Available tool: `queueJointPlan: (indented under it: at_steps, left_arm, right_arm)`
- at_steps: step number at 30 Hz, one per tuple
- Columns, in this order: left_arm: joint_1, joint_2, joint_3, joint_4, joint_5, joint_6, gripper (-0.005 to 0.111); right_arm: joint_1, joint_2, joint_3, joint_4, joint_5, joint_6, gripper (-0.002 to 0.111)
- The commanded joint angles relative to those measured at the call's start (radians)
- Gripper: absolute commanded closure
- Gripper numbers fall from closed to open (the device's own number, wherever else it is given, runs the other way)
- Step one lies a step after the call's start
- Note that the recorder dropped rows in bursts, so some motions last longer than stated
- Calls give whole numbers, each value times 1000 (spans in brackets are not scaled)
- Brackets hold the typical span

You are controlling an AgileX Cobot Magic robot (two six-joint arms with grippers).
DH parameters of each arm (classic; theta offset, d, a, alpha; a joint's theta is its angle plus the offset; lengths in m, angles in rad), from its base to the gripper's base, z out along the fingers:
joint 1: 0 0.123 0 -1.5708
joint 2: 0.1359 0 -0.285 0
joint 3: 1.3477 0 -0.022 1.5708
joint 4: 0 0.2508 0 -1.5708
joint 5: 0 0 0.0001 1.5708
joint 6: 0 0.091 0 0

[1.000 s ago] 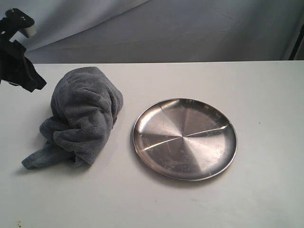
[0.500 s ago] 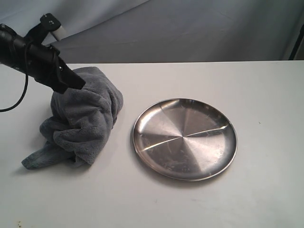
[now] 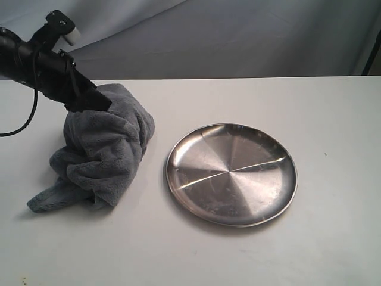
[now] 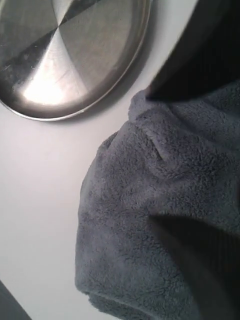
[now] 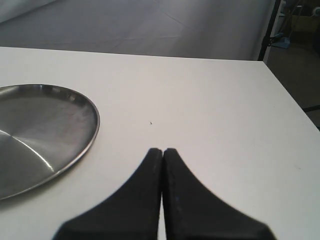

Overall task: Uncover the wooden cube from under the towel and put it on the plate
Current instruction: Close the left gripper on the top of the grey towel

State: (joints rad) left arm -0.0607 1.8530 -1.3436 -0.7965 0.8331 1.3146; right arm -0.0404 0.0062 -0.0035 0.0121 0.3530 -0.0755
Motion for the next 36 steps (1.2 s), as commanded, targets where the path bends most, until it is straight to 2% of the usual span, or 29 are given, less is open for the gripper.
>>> queueJointPlan:
  at_steps: [1, 17, 28, 30, 31, 36]
  left_arm:
    - [-4, 5, -9, 21, -51, -71, 2]
    - [-38, 102, -9, 31, -195, -58, 2]
    - [-38, 104, -9, 19, -152, -114, 3]
    - [-38, 107, -9, 19, -134, -114, 9]
    - [-38, 108, -9, 19, -124, -126, 15]
    - [-38, 123, -9, 22, -94, -156, 72]
  right_arm:
    - [4, -6, 4, -2, -6, 1, 108]
    - [4, -6, 4, -2, -6, 1, 108]
    - [4, -6, 4, -2, -6, 1, 108]
    - [4, -6, 4, -2, -6, 1, 108]
    - [4, -6, 4, -2, -6, 1, 108]
    - [4, -6, 4, -2, -6, 1, 108]
